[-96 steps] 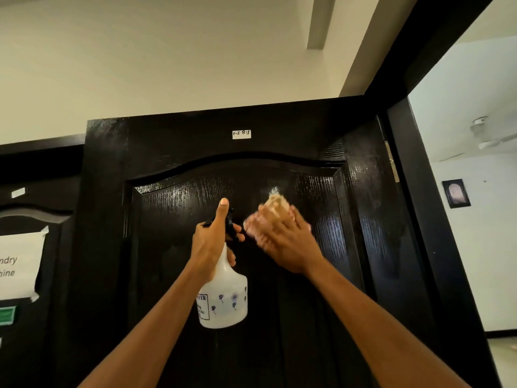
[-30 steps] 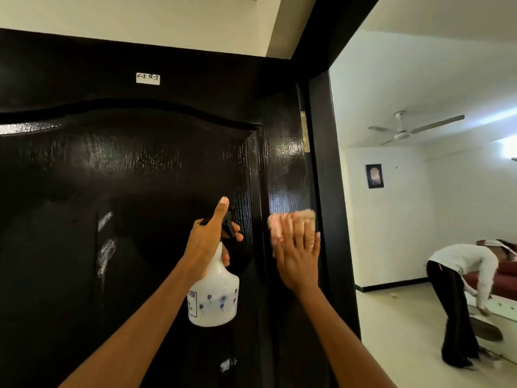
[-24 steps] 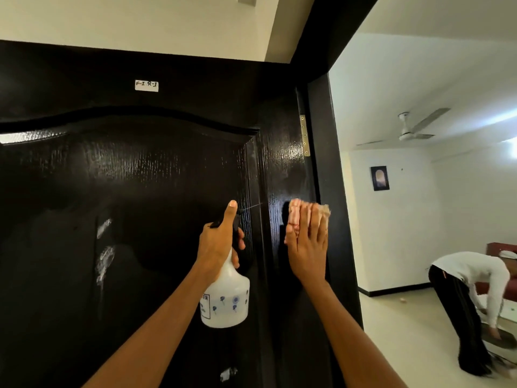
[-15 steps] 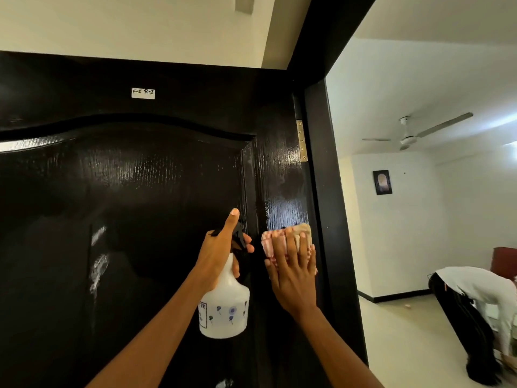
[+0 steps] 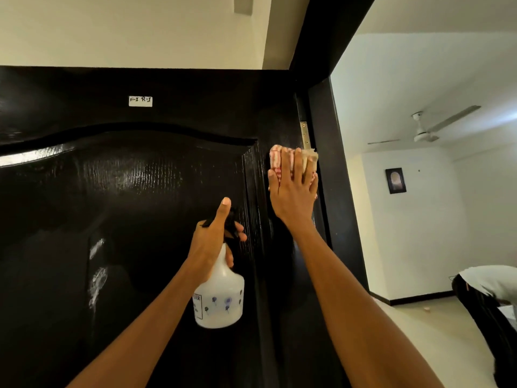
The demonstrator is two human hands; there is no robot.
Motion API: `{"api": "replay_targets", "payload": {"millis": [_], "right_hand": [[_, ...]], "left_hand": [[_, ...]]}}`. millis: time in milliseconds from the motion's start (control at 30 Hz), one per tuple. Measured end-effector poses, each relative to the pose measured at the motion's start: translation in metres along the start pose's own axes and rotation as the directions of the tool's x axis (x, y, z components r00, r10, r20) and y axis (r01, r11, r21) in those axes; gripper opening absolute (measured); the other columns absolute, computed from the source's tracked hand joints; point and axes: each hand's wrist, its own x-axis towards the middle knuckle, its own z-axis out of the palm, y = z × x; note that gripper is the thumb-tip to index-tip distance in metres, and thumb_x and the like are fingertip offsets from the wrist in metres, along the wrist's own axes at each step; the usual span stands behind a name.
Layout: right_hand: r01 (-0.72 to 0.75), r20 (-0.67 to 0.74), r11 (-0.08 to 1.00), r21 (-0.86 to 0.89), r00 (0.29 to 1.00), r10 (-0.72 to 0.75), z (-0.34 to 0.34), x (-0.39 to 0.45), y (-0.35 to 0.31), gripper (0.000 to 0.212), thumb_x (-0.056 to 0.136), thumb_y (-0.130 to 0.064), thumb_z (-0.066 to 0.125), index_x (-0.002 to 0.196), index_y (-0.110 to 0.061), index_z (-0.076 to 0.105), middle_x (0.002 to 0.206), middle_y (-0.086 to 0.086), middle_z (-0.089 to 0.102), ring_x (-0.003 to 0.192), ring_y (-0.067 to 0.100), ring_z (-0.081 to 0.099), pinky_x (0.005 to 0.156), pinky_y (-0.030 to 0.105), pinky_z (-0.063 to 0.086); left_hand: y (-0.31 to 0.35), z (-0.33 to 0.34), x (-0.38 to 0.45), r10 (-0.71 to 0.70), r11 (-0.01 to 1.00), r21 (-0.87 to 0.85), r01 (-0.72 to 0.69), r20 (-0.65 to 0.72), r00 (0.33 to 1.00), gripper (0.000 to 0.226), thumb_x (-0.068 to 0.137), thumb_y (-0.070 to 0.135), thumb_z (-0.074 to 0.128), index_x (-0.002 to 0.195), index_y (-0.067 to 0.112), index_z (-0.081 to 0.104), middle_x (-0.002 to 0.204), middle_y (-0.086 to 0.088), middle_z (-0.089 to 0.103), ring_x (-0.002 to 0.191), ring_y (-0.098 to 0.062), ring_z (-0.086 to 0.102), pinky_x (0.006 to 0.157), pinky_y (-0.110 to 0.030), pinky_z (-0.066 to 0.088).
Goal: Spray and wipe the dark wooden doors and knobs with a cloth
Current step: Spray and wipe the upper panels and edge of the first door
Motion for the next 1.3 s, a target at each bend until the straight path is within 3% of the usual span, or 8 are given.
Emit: {"api": "replay_targets", "payload": {"millis": [200, 367, 467, 633, 700, 833, 1100, 1300], "right_hand": [[-0.053, -0.022, 0.998, 0.014, 0.998, 0.054, 0.025, -0.148, 0.047, 0.071, 0.105, -0.06, 0.023, 0.163, -0.027, -0.001, 0.17, 0.005, -0.003, 0.156, 0.032, -0.004, 0.124, 0.056, 0.011], [-0.26, 0.035, 0.966, 0.013, 0.965, 0.259, 0.043, -0.294, 0.067, 0.075, 0.103, -0.06, 0.022, 0.162, -0.023, -0.005, 0.17, 0.014, -0.001, 0.156, 0.038, 0.001, 0.119, 0.065, 0.02], [-0.208, 0.123, 0.977, -0.047, 0.969, 0.212, 0.046, -0.358, 0.076, 0.081, 0.1, -0.06, 0.03, 0.163, -0.02, -0.002, 0.17, 0.013, -0.005, 0.155, 0.041, -0.001, 0.117, 0.068, 0.016], [0.017, 0.14, 0.996, -0.083, 0.99, -0.005, 0.037, -0.309, 0.061, 0.069, 0.104, -0.055, 0.034, 0.162, -0.021, 0.018, 0.168, 0.013, 0.015, 0.155, 0.043, 0.004, 0.116, 0.07, 0.017], [0.108, 0.103, 0.989, -0.101, 0.99, -0.098, 0.034, -0.262, 0.038, 0.065, 0.105, -0.052, 0.035, 0.162, -0.023, 0.021, 0.169, 0.01, 0.012, 0.155, 0.041, 0.003, 0.119, 0.068, 0.014], [0.103, 0.019, 0.989, -0.108, 0.995, -0.102, 0.031, -0.194, 0.0, 0.061, 0.107, -0.049, 0.035, 0.161, -0.023, 0.023, 0.169, 0.008, 0.014, 0.155, 0.039, 0.007, 0.121, 0.063, 0.013], [0.155, 0.125, 0.988, -0.008, 0.98, -0.153, 0.051, -0.362, 0.045, 0.056, 0.105, -0.044, 0.037, 0.156, -0.021, 0.036, 0.165, 0.005, 0.027, 0.156, 0.034, 0.008, 0.116, 0.068, 0.02], [0.249, 0.12, 0.968, -0.013, 0.962, -0.246, 0.049, -0.337, 0.024, 0.054, 0.105, -0.039, 0.039, 0.157, -0.023, 0.035, 0.164, 0.007, 0.031, 0.154, 0.038, 0.015, 0.121, 0.065, 0.014]], "left_hand": [[-0.017, 0.002, -0.013, -0.033, 0.999, -0.023, 0.033, 0.002, 0.999, 0.084, 0.095, 0.073, 0.044, 0.097, -0.005, 0.074, 0.087, -0.015, 0.079, 0.036, -0.022, 0.053, 0.04, -0.028, 0.046], [-0.043, -0.003, -0.047, -0.117, 0.992, -0.043, 0.118, 0.019, 0.993, 0.083, 0.092, 0.073, 0.045, 0.098, -0.004, 0.074, 0.09, -0.016, 0.079, 0.037, -0.021, 0.052, 0.04, -0.028, 0.045], [-0.064, -0.006, -0.073, -0.148, 0.988, -0.045, 0.149, 0.023, 0.989, 0.077, 0.098, 0.068, 0.046, 0.096, -0.004, 0.074, 0.089, -0.017, 0.078, 0.037, -0.023, 0.051, 0.038, -0.028, 0.043], [-0.082, -0.032, -0.094, -0.181, 0.983, -0.024, 0.181, 0.002, 0.984, 0.075, 0.099, 0.068, 0.045, 0.094, -0.001, 0.074, 0.09, -0.017, 0.078, 0.043, -0.028, 0.05, 0.041, -0.029, 0.042], [-0.079, -0.044, -0.092, -0.169, 0.985, -0.036, 0.169, -0.016, 0.985, 0.074, 0.099, 0.066, 0.047, 0.095, -0.002, 0.074, 0.09, -0.018, 0.078, 0.043, -0.027, 0.051, 0.039, -0.028, 0.042], [-0.079, -0.062, -0.087, -0.126, 0.992, -0.033, 0.124, -0.051, 0.991, 0.073, 0.1, 0.064, 0.046, 0.1, -0.004, 0.073, 0.091, -0.02, 0.077, 0.038, -0.021, 0.053, 0.037, -0.028, 0.044], [-0.1, -0.065, -0.1, -0.167, 0.986, -0.022, 0.166, -0.051, 0.985, 0.074, 0.101, 0.064, 0.044, 0.098, -0.005, 0.072, 0.09, -0.017, 0.078, 0.036, -0.022, 0.051, 0.038, -0.029, 0.044], [-0.11, -0.071, -0.122, -0.218, 0.976, -0.019, 0.217, -0.116, 0.969, 0.075, 0.101, 0.064, 0.045, 0.084, -0.005, 0.069, 0.074, -0.019, 0.072, 0.037, -0.023, 0.051, 0.039, -0.03, 0.044]]}}
